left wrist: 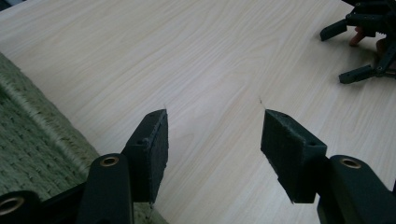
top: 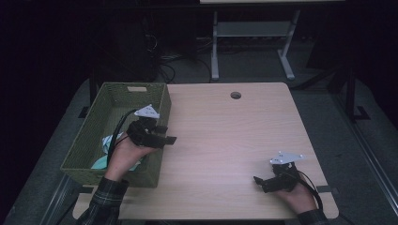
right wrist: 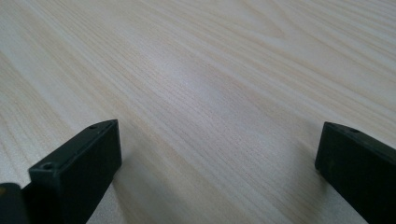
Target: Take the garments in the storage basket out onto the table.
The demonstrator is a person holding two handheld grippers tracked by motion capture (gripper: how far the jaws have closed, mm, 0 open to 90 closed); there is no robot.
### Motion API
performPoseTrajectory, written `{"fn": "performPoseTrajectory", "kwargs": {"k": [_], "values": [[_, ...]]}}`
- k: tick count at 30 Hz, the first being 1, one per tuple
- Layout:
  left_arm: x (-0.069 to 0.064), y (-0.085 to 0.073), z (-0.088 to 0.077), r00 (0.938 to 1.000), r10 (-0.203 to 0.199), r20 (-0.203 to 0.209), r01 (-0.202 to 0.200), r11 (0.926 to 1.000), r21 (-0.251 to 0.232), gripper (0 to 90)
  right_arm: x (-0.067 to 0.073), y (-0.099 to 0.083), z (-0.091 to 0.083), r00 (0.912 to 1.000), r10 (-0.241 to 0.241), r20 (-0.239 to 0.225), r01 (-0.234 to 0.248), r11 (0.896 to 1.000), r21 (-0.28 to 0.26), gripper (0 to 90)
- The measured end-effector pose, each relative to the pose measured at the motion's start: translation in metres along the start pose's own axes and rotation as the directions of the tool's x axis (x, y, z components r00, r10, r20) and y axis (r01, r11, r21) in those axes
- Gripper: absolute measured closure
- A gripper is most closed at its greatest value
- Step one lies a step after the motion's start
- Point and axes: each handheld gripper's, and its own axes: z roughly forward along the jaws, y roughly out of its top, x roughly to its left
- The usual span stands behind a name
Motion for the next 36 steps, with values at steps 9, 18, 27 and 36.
{"fn": "performPoseTrajectory", "kwargs": {"k": [9,18,27,36], "values": [[0.011,-0.005,-0.012,0.9992,-0.022,-0.034,0.022,0.9997,-0.004,41.2,0.0,0.0,0.0,1.0,0.001,0.001,-0.001,1.0,0.001,0.0],[0.025,-0.014,-0.02,0.9954,-0.057,-0.077,0.057,0.9984,-0.006,41.3,0.0,0.0,0.0,1.0,0.001,-0.001,-0.001,1.0,0.0,0.0],[0.039,-0.026,-0.028,0.9887,-0.089,-0.12,0.09,0.9959,0.002,41.5,0.0,0.0,0.0,1.0,0.0,0.0,0.0,1.0,-0.001,0.0],[0.05,-0.036,-0.032,0.9829,-0.111,-0.147,0.114,0.9934,0.013,41.6,0.0,0.0,0.0,1.0,0.0,0.0,0.0,1.0,0.0,0.0]]}}
